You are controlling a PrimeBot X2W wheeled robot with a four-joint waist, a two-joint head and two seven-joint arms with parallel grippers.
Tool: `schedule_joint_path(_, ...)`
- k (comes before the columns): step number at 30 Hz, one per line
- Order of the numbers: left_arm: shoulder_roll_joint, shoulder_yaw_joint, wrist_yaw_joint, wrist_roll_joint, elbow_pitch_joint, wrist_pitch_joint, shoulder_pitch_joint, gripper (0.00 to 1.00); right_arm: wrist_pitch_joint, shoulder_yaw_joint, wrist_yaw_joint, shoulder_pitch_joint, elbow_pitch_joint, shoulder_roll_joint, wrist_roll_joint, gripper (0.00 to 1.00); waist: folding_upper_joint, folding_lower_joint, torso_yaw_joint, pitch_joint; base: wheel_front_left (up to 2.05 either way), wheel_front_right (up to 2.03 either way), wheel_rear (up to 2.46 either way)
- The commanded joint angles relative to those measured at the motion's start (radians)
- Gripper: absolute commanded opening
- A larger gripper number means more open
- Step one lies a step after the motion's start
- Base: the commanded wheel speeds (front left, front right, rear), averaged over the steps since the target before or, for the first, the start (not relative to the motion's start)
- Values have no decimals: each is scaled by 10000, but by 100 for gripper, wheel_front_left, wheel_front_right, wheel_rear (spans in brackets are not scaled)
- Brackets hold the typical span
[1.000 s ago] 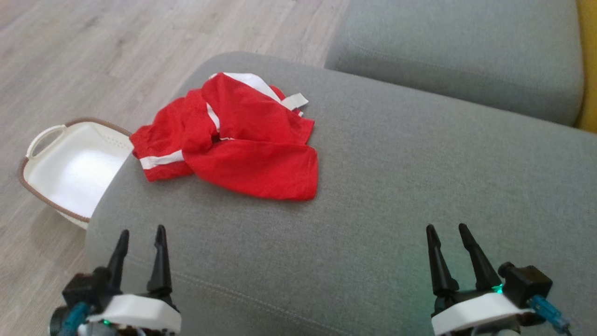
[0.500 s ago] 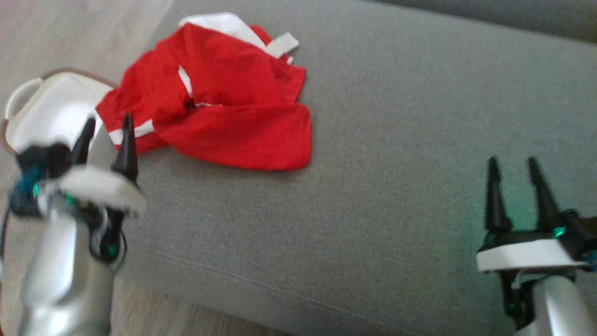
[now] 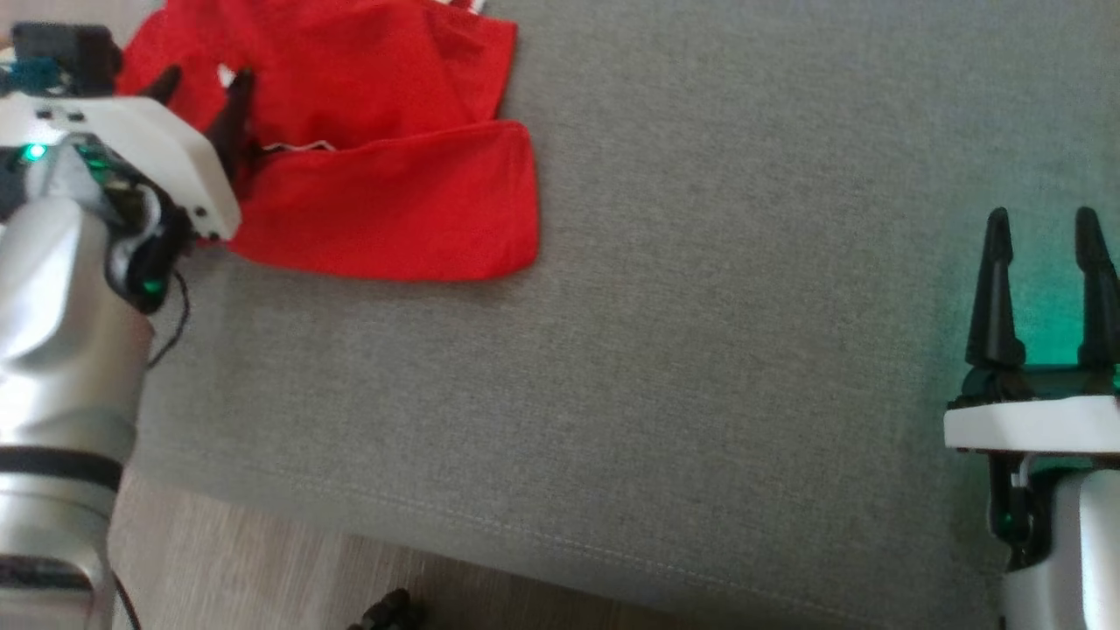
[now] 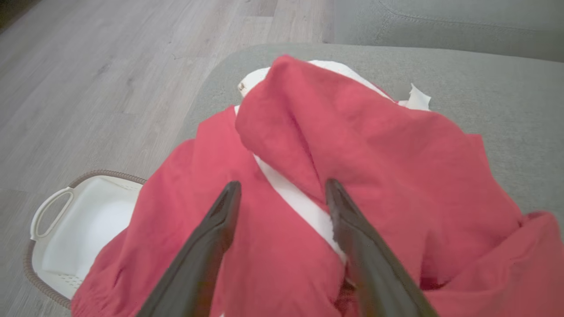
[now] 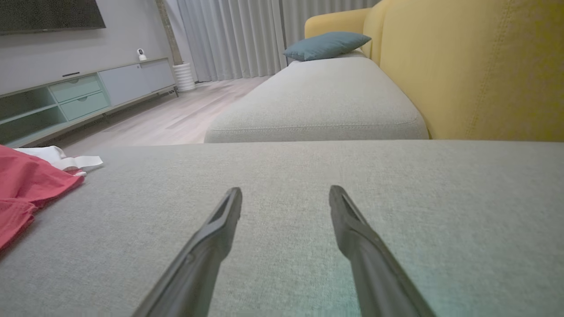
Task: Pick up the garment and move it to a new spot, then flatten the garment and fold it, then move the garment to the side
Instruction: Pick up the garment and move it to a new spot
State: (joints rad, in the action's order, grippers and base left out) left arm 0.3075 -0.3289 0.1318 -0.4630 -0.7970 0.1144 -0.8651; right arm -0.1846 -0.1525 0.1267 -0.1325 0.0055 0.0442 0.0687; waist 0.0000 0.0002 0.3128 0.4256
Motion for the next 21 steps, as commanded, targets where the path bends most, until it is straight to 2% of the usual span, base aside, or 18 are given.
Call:
schedule_joint_path(1,732,140,-14,-197,-100,-31,-668,100,57,352,40,-116,-426,60,-57,100,0,-2,-258,309,0,0,0)
schedule_joint_path(10,839,-572,-13,-1177,-1283,-576,-1641,100,60,591,40,-182,-528,60,13,100,0,-2,-674,668,0,0,0)
schedule_joint_path(11,842,-642,-13,-1314,-1390,-632,-1709,69,38,618,40,-186,-504,60,30,100,0,-2,-714,667,0,0,0)
schedule_joint_path(12,861,-739,-13,-1412,-1471,-705,-1772,0,15,644,40,-189,-468,60,52,100,0,-2,-750,654,0,0,0)
schedule_joint_path(15,1009,-949,-12,-1554,-1702,-1192,-1942,0,-75,730,40,-193,-290,60,156,100,0,-2,-847,521,0,0,0)
schedule_joint_path(21,1213,-1143,-12,-1307,-2152,-2878,-2229,0,-351,1030,40,-120,305,60,442,100,0,-2,-1021,-278,0,0,0)
